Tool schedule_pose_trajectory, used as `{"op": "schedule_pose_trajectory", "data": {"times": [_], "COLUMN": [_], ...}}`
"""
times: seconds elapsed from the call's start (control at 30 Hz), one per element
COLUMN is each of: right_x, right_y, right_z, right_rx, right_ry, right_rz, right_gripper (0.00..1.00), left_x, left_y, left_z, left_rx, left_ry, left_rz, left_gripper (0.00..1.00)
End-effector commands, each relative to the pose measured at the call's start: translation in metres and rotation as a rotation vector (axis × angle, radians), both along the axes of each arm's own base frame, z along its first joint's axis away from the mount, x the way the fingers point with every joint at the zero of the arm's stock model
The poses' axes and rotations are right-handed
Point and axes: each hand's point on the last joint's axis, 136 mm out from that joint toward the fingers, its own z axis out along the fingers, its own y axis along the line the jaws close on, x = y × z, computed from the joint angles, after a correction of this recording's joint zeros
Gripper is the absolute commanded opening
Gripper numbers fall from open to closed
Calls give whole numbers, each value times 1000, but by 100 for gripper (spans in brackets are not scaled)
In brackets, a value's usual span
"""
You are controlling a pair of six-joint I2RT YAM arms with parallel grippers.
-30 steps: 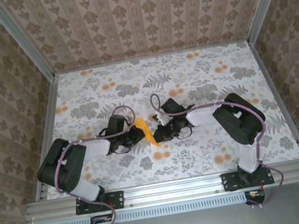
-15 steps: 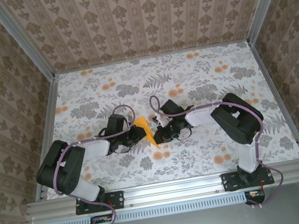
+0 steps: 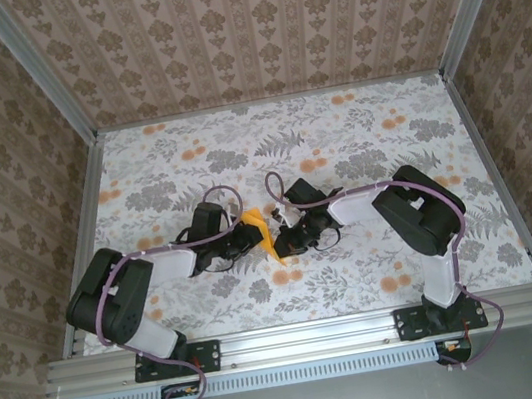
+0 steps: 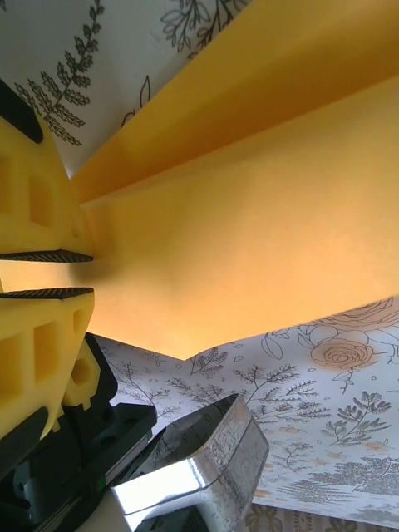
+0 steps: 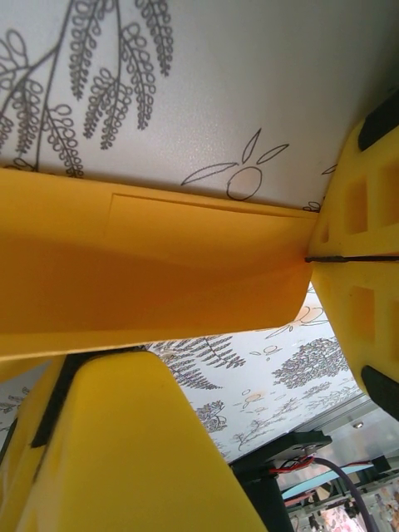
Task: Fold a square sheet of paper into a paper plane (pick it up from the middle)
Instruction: Fold the wing for the fifth time at the center of the table.
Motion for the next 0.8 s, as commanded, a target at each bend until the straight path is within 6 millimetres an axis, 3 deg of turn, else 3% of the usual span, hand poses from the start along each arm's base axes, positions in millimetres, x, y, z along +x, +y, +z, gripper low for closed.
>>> {"op": "schedule_pose_trajectory", "data": {"times": [0.0,0.23,0.77], "right_x": [3,11,24], "right_y": [0,0,5], "right_z": [9,30,29], "right_rx": [-9,1,-149], "right_ry": [-27,-136,-346], "right_rz": [-6,12,48], "right_gripper": [11,23,34], "left_x": [2,7,9], "left_y": [-2,4,5], "left_z": [-2,-9,-11], "left_rx": [4,52,64], "left_ry": [6,33,50], "left_rz": [6,42,56], "left_gripper": [18,16,16]}}
